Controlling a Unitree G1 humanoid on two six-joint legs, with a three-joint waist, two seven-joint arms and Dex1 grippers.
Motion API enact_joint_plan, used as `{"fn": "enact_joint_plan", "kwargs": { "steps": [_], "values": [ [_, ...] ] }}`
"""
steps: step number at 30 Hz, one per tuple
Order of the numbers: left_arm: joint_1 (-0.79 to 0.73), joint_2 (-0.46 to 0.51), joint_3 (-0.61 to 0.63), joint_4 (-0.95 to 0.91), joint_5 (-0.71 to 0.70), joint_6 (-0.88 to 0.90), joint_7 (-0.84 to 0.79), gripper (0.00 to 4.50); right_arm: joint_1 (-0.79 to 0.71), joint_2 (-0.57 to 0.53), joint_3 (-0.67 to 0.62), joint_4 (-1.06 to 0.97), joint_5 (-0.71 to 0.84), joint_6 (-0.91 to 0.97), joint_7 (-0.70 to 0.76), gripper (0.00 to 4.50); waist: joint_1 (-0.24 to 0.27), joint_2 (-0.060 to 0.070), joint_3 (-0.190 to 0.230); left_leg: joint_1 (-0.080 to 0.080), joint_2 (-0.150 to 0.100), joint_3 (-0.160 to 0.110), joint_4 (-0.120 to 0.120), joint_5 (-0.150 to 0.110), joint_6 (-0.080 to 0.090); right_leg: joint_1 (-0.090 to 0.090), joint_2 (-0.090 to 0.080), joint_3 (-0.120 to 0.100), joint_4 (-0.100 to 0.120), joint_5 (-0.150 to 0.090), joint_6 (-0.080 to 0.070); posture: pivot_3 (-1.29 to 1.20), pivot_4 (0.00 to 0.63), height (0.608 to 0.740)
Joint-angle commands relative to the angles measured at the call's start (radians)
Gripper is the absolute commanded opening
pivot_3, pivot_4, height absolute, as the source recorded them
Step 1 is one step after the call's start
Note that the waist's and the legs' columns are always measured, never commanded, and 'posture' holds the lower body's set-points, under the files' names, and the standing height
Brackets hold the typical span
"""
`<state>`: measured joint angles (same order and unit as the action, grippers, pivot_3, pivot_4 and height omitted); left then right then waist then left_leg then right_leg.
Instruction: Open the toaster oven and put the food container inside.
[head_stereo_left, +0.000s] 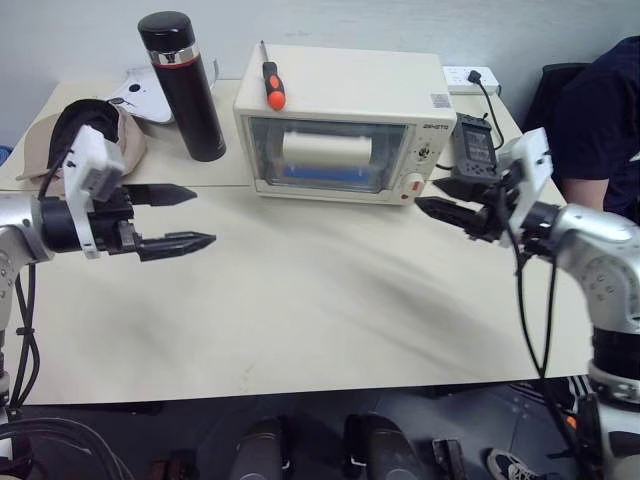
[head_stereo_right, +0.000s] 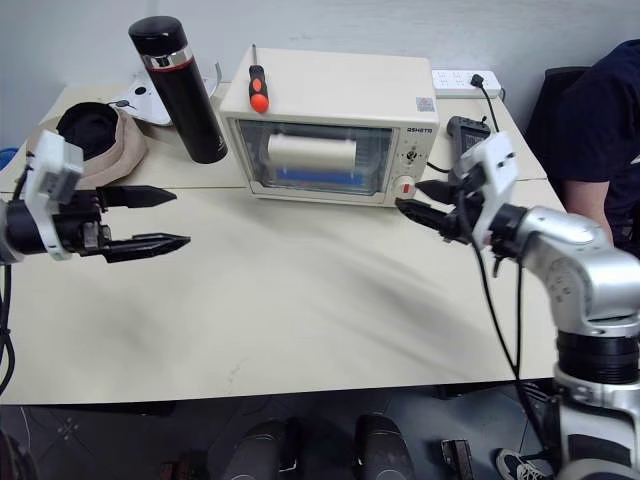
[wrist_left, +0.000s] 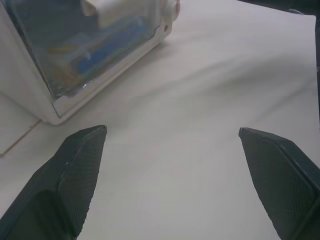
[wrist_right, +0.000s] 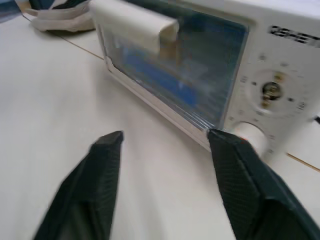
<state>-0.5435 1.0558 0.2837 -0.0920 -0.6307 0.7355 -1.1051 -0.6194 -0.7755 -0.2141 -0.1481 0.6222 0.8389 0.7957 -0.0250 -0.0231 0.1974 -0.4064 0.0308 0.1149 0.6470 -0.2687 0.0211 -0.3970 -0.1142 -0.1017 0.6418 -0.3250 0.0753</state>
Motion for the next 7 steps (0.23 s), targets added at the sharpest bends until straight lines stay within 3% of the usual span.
{"fn": "enact_joint_plan", "kwargs": {
  "steps": [1,3,7],
  "values": [
    [-0.054,0.025,0.063,0.040,-0.013,-0.023,0.009,4.50,-0.027,-0.075,-0.081,0.014,0.071,0.041,0.068,3.90,0.000,0.000,0.000,0.000,0.000,0.000,0.000,0.000,0.000,0.000,0.000,0.000,0.000,0.000,0.000,0.00,0.150,0.740],
    [-0.085,0.006,0.081,0.068,-0.023,-0.014,0.037,4.50,-0.021,-0.093,-0.095,0.021,0.081,0.039,0.080,4.48,0.000,0.000,0.000,0.000,0.000,0.000,0.000,0.000,0.000,0.000,0.000,0.000,0.000,0.000,0.000,0.00,0.150,0.740],
    [-0.074,-0.030,0.088,0.053,-0.013,-0.028,0.082,4.50,0.008,-0.066,-0.078,0.006,0.063,0.014,0.053,4.48,-0.004,0.000,0.000,0.001,0.000,0.002,0.000,0.000,0.000,0.000,0.000,0.001,0.002,0.000,0.000,0.00,0.150,0.740]
  ]
}}
